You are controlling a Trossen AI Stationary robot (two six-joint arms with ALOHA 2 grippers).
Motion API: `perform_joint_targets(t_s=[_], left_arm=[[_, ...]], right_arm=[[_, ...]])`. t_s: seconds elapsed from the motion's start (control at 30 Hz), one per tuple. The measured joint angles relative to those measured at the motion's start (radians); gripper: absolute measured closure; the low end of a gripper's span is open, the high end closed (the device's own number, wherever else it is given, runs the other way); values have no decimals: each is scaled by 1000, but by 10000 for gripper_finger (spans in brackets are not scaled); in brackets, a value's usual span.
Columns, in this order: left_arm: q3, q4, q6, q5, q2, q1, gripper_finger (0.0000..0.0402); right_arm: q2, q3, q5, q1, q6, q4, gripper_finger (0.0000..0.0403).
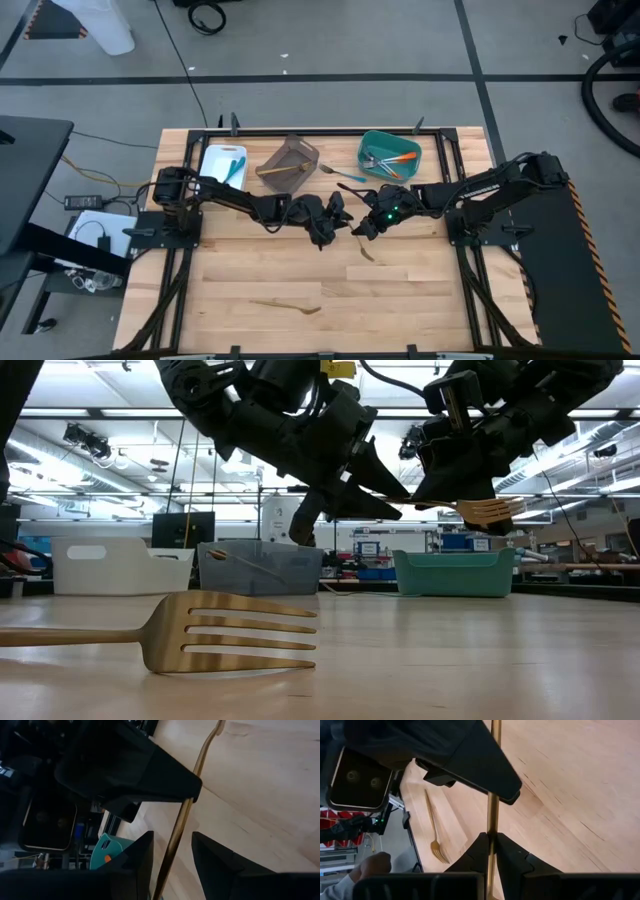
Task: Sort silverware by color (type)
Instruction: Put the top gold fork into the black bin
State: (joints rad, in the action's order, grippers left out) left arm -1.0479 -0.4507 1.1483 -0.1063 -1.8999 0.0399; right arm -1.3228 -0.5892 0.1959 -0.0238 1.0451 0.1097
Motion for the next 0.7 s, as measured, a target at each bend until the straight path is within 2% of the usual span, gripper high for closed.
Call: perform_joint_targets(t_s=[0.5, 0.7], left_arm=[[1, 0, 17, -1, 0, 1, 263], [1, -1, 16, -1, 1, 3, 314]], right_arm=[[0, 0, -20, 0, 4, 1, 369], [0, 0, -21, 0, 3, 1, 369]])
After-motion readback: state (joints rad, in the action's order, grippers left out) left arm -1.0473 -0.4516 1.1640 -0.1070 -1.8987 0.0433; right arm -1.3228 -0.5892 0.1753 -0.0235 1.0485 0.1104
